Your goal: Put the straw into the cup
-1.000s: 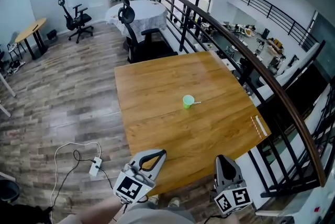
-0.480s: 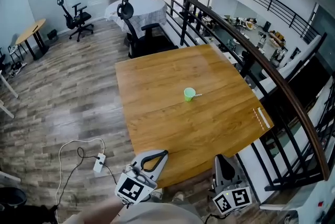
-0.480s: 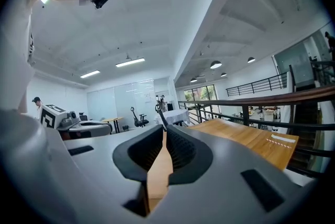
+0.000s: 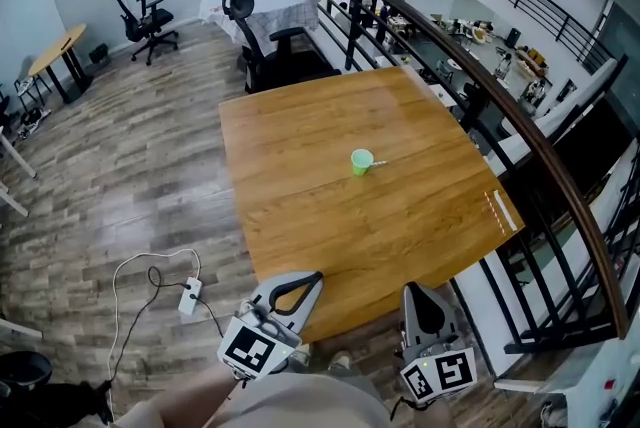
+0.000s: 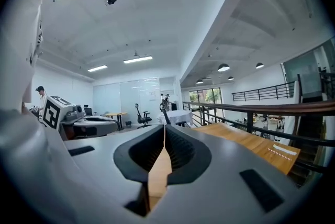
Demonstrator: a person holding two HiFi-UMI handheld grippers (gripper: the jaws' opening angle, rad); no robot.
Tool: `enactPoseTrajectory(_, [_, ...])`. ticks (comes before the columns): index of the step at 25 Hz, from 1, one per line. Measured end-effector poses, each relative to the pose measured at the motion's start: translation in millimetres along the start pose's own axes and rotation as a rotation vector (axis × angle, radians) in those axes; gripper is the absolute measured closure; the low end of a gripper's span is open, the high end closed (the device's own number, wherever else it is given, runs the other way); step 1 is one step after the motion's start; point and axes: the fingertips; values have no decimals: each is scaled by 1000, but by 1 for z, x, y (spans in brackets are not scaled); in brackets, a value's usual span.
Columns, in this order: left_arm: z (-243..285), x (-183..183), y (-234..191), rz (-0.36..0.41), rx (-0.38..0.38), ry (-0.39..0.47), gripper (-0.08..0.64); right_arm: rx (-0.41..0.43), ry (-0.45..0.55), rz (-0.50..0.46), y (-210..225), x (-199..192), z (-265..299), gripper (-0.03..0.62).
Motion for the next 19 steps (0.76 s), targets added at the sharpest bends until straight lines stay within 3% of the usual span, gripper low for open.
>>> enactPoseTrajectory(7, [1, 1, 6, -33, 6, 7, 546, 12, 10, 7, -2, 5, -1, 568])
enactPoseTrajectory(19, [3, 3, 7, -23, -7, 1, 546, 9, 32, 4, -3, 12, -1, 568])
Point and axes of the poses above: the fingertips, and each gripper's own axes: z forward along the fingers, y to its right, x out of its top, and after that the axes turned 14 degrees about y, right-handed
